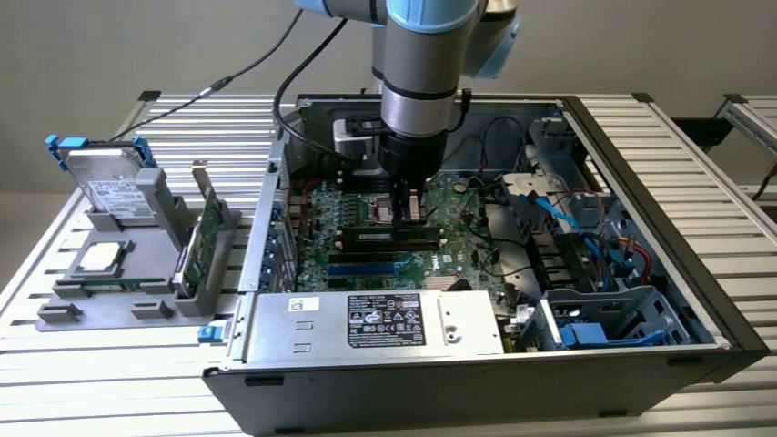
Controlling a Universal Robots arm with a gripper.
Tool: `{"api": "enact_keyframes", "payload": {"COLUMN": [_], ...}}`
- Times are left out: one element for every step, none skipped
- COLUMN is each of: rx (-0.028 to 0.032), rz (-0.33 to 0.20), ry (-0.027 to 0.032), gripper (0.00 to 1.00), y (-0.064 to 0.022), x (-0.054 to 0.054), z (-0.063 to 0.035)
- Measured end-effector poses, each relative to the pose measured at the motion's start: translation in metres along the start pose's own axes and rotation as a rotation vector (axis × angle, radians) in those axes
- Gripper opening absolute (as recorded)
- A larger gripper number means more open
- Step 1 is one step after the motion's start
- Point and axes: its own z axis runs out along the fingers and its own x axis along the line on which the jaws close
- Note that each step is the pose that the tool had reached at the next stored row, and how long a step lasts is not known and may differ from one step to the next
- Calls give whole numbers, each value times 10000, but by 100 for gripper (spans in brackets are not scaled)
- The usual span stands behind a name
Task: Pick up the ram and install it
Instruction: 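Insert the ram into the slot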
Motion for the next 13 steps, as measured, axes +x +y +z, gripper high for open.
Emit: {"api": "enact_keyframes", "payload": {"rx": [2, 3, 1, 0, 0, -1, -2, 0, 0, 1, 1, 2, 0], "rz": [0, -1, 0, -1, 0, 0, 0, 0, 0, 0, 0, -1, -1], "ry": [-3, -5, -2, -1, 0, 2, 3, 0, 0, -1, -3, -4, 0], "gripper": [14, 14, 14, 14, 14, 14, 14, 14, 14, 14, 14, 14, 14], "y": [0, -1, -1, -1, -1, -1, -1, -1, -1, -1, -2, -2, -1], "x": [0, -1, -1, -1, -1, -1, -1, -1, -1, -1, -2, -2, -2], "z": [3, 9, 15, 21, 24, 24, 24, 26, 27, 29, 33, 37, 37]}}
